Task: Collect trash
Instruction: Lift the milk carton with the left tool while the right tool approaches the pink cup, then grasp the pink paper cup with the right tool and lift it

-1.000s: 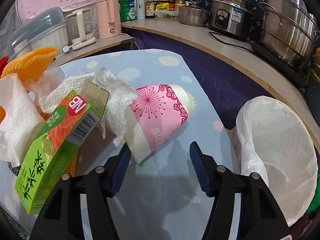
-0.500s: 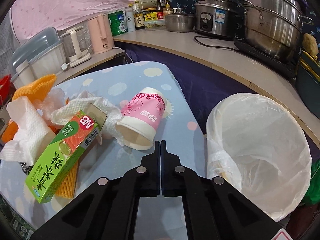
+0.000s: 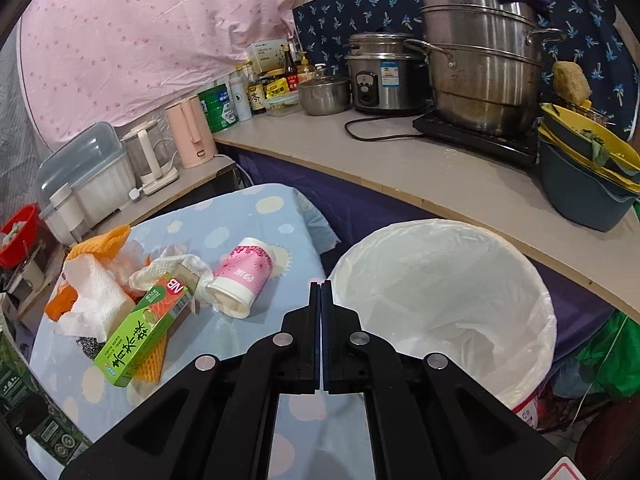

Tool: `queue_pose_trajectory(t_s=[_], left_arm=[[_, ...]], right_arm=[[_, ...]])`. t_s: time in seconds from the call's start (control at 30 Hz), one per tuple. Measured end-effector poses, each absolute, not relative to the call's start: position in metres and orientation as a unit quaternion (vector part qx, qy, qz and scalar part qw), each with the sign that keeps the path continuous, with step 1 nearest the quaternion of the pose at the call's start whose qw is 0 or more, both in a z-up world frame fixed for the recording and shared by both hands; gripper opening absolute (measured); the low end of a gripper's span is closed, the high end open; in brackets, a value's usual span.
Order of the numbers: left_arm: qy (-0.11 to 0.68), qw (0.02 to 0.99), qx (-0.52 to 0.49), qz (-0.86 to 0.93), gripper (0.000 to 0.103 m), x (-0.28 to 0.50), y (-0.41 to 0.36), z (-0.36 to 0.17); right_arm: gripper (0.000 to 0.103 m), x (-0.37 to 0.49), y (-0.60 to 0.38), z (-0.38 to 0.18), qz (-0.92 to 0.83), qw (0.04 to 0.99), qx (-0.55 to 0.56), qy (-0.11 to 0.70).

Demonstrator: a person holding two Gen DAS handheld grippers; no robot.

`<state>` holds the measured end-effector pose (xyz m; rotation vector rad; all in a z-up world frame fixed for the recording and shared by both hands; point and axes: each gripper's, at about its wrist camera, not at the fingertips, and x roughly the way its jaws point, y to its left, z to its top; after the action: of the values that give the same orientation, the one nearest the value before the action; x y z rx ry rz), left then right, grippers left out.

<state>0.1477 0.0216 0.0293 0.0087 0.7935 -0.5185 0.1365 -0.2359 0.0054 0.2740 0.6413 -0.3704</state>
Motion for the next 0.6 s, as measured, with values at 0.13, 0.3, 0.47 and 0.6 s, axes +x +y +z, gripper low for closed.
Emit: queue_pose_trajectory(t_s=[0.13, 0.3, 0.47, 0.6], left_arm=[[0.368, 0.885, 0.020, -0.283, 0.050, 0.146, -0.021, 0.037], [0.366, 0.868, 0.025, -0.334, 0.050, 0.152, -0.078, 0.040], [0.371, 0.861, 0.033, -0.347, 0.050, 0.150, -0.107, 0.034], [0.374, 0.863, 0.033, -0.339, 0.050, 0.147, -0.100, 0.031]], right_arm=[[0.000, 0.113, -0.263, 0.013, -0.201, 0.921, 0.137, 0.302], [0.000, 0.092, -0.297, 0.010, -0.224, 0.915, 0.142, 0.305], [0.000, 0.079, -0.313, 0.004, -0.227, 0.911, 0.150, 0.309], [0.000, 0.079, -0.304, 0.001, -0.216, 0.916, 0.143, 0.307]])
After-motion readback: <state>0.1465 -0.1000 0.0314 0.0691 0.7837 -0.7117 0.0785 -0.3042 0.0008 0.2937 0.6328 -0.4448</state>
